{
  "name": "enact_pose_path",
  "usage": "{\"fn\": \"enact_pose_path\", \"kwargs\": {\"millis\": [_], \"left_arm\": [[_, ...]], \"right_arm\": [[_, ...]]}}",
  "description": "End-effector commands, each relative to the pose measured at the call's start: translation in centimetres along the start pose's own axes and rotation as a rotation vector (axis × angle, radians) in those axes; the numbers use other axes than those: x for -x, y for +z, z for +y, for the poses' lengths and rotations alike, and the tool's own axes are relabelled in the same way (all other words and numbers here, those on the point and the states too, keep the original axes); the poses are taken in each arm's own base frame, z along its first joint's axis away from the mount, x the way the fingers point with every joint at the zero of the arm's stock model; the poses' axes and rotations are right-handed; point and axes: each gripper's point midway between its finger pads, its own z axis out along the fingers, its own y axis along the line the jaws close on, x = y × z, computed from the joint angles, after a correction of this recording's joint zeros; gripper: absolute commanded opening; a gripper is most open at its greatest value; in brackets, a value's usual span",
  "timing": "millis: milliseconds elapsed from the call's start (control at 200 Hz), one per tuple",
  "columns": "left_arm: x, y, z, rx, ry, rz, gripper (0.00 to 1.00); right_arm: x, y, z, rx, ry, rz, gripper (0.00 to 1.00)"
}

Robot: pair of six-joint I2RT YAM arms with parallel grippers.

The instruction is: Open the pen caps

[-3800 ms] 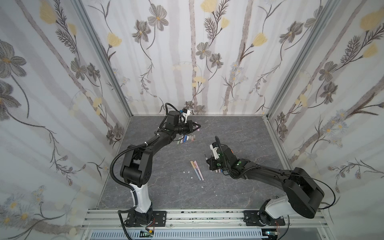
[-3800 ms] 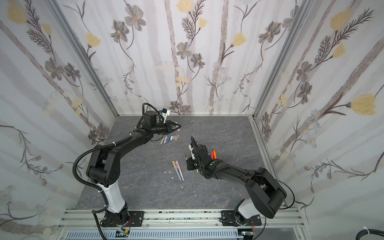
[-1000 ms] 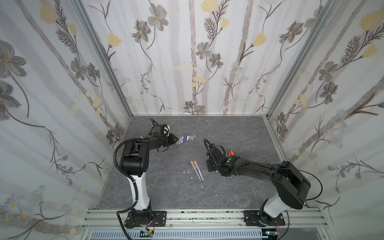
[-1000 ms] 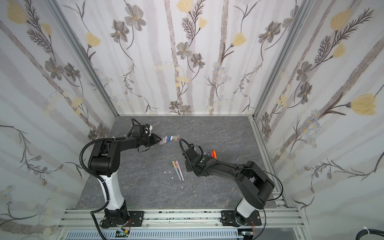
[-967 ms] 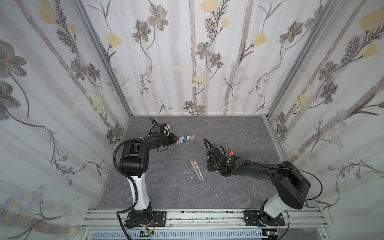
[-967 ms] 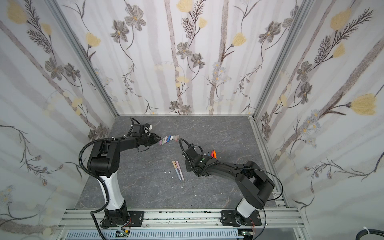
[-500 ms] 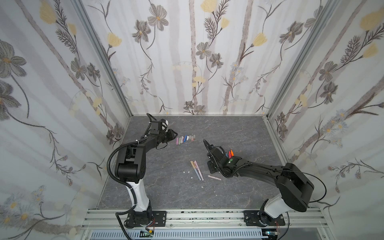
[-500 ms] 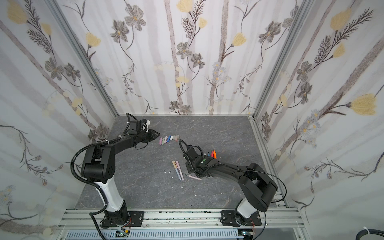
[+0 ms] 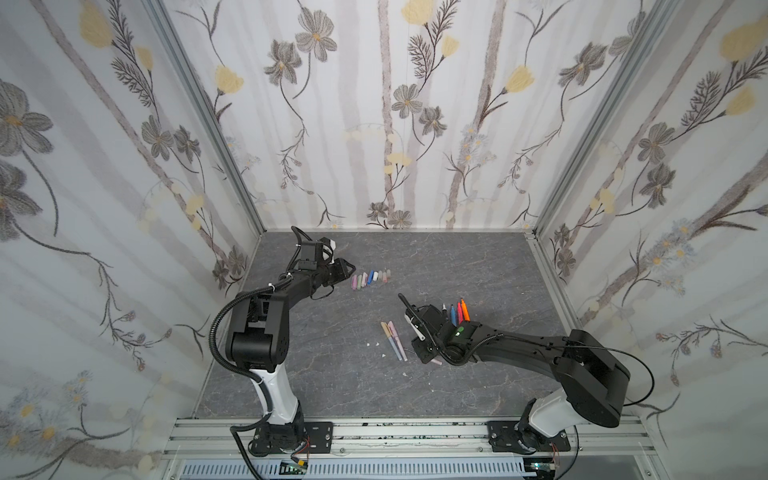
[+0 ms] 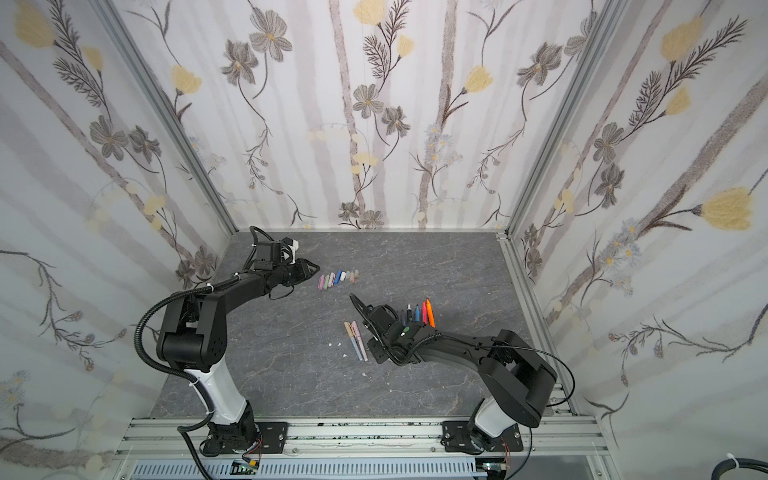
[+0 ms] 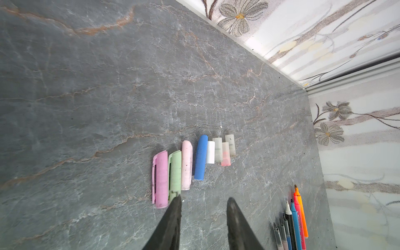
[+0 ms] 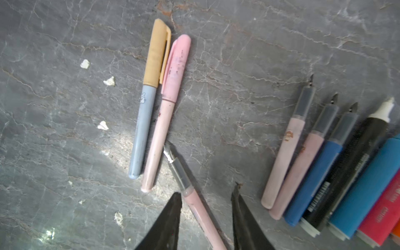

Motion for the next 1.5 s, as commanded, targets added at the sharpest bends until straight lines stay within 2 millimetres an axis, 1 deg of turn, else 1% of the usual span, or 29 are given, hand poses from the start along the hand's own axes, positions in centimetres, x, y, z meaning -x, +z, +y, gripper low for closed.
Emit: {"fn": "enact_pose_path", "kwargs": {"millis": [0, 55, 65, 80, 150, 330, 450, 530, 614, 694, 744, 849, 1014, 1084, 1209, 1314, 1324, 1334, 1374, 1429, 1494], "left_arm": [[0.4, -0.6, -0.5, -0.012, 0.002, -0.012, 0.35], [0.5, -0.7, -0.5, -0.013, 0.002, -0.016, 0.36], [0.6, -0.8, -0.6, -0.015, 0.003, -0.017, 0.36], [0.6, -0.8, -0.6, -0.015, 0.003, -0.017, 0.36], [0.5, -0.8, -0.7, -0.017, 0.003, -0.016, 0.36], [0.6, -1.0, -0.8, -0.018, 0.005, -0.019, 0.36], [0.6, -1.0, -0.8, -0.019, 0.005, -0.019, 0.36], [0.7, -1.0, -0.8, -0.021, 0.006, -0.019, 0.36], [0.5, -1.0, -0.7, -0.018, 0.006, -0.018, 0.36], [0.5, -0.9, -0.7, -0.018, 0.005, -0.018, 0.36], [0.5, -0.9, -0.7, -0.021, 0.004, -0.017, 0.36], [0.5, -1.0, -0.8, -0.023, 0.004, -0.018, 0.36], [0.6, -1.1, -0.9, -0.023, 0.007, -0.019, 0.36], [0.6, -1.1, -0.8, -0.025, 0.006, -0.017, 0.36], [0.5, -1.0, -0.7, -0.025, 0.005, -0.013, 0.36], [0.5, -0.9, -0.8, -0.029, 0.004, -0.012, 0.36], [0.5, -0.9, -0.8, -0.029, 0.004, -0.013, 0.36], [0.5, -0.9, -0.8, -0.029, 0.005, -0.012, 0.36], [0.4, -0.9, -0.8, -0.030, 0.003, -0.010, 0.36], [0.5, -1.0, -0.9, -0.030, 0.007, -0.013, 0.36], [0.5, -1.0, -0.9, -0.030, 0.006, -0.013, 0.36]], "right_arm": [[-1.0, 0.5, 0.6, 0.013, -0.030, 0.046, 0.38], [-1.1, 0.5, 0.8, 0.018, -0.036, 0.052, 0.38], [-1.6, 1.1, 0.8, 0.014, -0.039, 0.073, 0.38], [-1.9, 1.3, 0.8, 0.012, -0.042, 0.085, 0.38], [-2.4, 1.6, 0.9, 0.009, -0.047, 0.102, 0.35], [-3.7, 2.5, 1.0, 0.005, -0.056, 0.152, 0.34], [-4.3, 3.1, 0.8, -0.010, -0.056, 0.176, 0.19], [-4.1, 3.2, 0.6, -0.026, -0.049, 0.174, 0.12], [-3.2, 3.2, 0.4, -0.041, -0.030, 0.155, 0.04], [-2.0, 3.4, 0.2, -0.047, 0.005, 0.137, 0.02], [-1.3, 3.5, -0.1, -0.053, 0.035, 0.127, 0.02], [0.3, 3.7, -1.6, -0.077, 0.118, 0.101, 0.03], [1.4, 4.6, -4.0, -0.136, 0.200, 0.103, 0.04], [1.8, 4.9, -4.5, -0.148, 0.221, 0.098, 0.05], [2.4, 5.1, -4.7, -0.167, 0.239, 0.083, 0.06], [3.0, 4.9, -4.9, -0.176, 0.254, 0.065, 0.12], [3.1, 4.9, -5.8, -0.187, 0.275, 0.064, 0.12], [3.2, 4.8, -6.1, -0.191, 0.281, 0.061, 0.13], [3.5, 4.6, -6.3, -0.198, 0.287, 0.050, 0.17], [3.9, 4.2, -6.6, -0.210, 0.293, 0.034, 0.24], [4.4, 3.5, -6.9, -0.225, 0.298, 0.009, 0.27]]}}
